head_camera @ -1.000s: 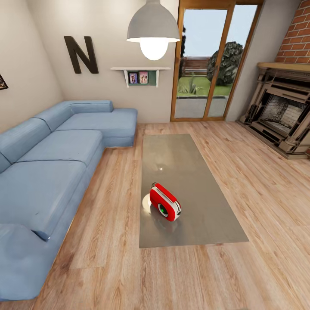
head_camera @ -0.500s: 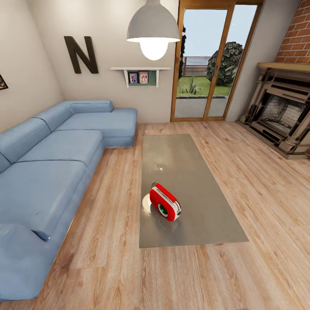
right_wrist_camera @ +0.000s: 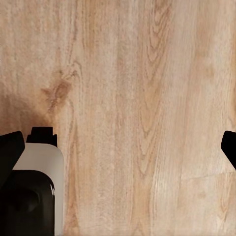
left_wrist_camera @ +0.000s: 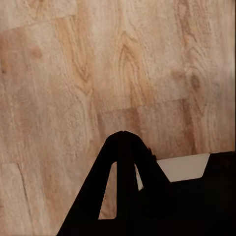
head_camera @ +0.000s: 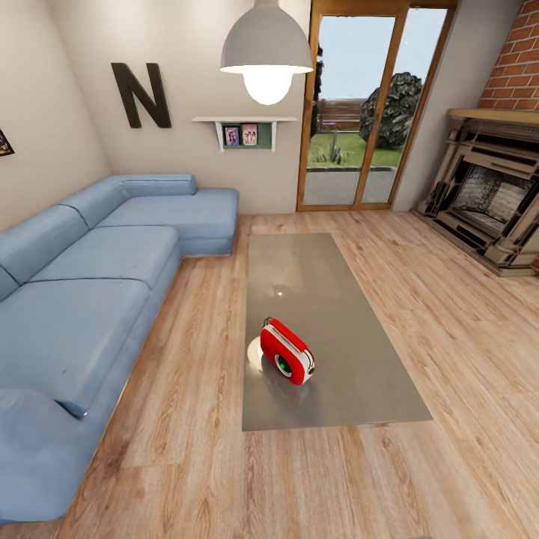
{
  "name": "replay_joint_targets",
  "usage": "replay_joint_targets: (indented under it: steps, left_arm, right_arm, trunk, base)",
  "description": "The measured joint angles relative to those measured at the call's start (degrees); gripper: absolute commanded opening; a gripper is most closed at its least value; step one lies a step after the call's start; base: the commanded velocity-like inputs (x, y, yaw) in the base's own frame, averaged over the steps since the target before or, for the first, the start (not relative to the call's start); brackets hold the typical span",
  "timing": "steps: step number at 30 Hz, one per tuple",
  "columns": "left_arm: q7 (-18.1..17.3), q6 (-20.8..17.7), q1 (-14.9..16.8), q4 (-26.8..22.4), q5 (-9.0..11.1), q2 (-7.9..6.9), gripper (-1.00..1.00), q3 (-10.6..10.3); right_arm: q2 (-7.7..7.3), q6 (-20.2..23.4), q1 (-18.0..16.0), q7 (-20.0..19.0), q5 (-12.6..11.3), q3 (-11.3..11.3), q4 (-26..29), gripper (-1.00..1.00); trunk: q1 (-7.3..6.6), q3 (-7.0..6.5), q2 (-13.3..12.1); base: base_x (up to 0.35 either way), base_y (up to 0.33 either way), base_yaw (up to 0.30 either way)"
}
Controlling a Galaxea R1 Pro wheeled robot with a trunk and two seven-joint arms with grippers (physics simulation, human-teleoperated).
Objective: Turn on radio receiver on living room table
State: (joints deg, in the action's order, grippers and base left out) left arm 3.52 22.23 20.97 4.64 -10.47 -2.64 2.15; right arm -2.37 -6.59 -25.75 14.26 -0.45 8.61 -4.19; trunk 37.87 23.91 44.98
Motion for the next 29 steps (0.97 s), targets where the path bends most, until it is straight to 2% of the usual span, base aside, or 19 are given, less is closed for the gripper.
replay_joint_targets:
  steps: [2, 5, 8, 23, 29]
  left_arm:
    - [-0.05, -0.17, -0.03, 0.01, 0.05, 0.94, -1.00, 0.02]
    - [-0.09, -0.34, -0.17, 0.03, 0.05, 3.15, -1.00, 0.01]
    - [-0.09, -0.34, -0.25, 0.03, 0.08, 4.14, -1.00, 0.03]
    - [-0.10, -0.39, -0.39, 0.02, 0.16, 4.65, -1.00, 0.04]
    - [-0.09, -0.43, -0.46, 0.07, 0.10, 6.66, -1.00, 0.12]
  right_arm:
    - [0.00, 0.00, 0.00, 0.00, -0.01, 0.00, 0.01, 1.00]
    - [0.00, 0.00, 0.00, 0.01, -0.04, 0.00, 0.00, 1.00]
    - [0.00, 0.00, 0.00, 0.04, 0.00, 0.00, 0.00, 1.00]
    - [0.00, 0.00, 0.00, 0.01, -0.04, 0.00, 0.00, 1.00]
    - [0.00, 0.00, 0.00, 0.00, -0.02, 0.00, 0.01, 1.00]
  trunk:
    - [0.00, 0.00, 0.00]
    - [0.00, 0.00, 0.00]
    - [0.00, 0.00, 0.00]
    - [0.00, 0.00, 0.00]
    - [0.00, 0.00, 0.00]
  base:
    - [0.000, 0.000, 0.000]
    - [0.000, 0.000, 0.000]
    - [0.000, 0.000, 0.000]
    - [0.000, 0.000, 0.000]
    - [0.000, 0.000, 0.000]
